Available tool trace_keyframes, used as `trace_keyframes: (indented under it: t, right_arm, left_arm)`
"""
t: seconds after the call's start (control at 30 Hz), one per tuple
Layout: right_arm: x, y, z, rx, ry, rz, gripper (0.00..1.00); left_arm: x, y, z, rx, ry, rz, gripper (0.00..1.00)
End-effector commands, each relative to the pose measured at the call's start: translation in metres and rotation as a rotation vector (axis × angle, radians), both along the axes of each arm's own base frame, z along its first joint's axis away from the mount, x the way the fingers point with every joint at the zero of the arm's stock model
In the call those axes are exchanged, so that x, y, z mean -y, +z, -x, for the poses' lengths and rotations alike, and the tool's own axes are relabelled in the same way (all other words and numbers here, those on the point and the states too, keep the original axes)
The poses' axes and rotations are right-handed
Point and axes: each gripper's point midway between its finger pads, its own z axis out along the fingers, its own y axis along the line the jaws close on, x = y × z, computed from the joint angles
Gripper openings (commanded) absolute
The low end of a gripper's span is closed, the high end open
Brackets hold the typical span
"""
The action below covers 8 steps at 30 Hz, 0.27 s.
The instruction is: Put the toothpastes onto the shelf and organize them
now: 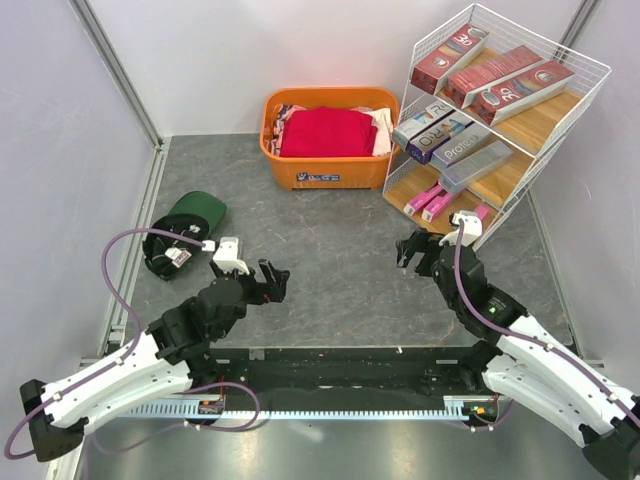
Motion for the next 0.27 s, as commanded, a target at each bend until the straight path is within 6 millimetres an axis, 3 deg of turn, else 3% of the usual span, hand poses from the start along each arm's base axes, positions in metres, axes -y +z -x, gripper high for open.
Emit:
trace_keyframes:
  t: [0.0, 0.17, 0.23]
  right_arm:
    - [0.008, 0.005, -0.010, 0.022, -0.072, 0.011, 0.98]
    - [0.007, 0.003, -0.019, 0.009, -0.094, 0.052, 0.98]
    - [0.008, 0.000, -0.024, 0.016, -0.092, 0.108, 0.98]
  left_arm:
    - [-0.014, -0.008, -0.004, -0.015, 0.092, -0.010, 1.00]
    - [-0.017, -0.020, -0.005, -0.034, 0.115, -0.035, 1.00]
    - [-0.022, -0.016, -0.007, -0.014, 0.131, -0.041, 1.00]
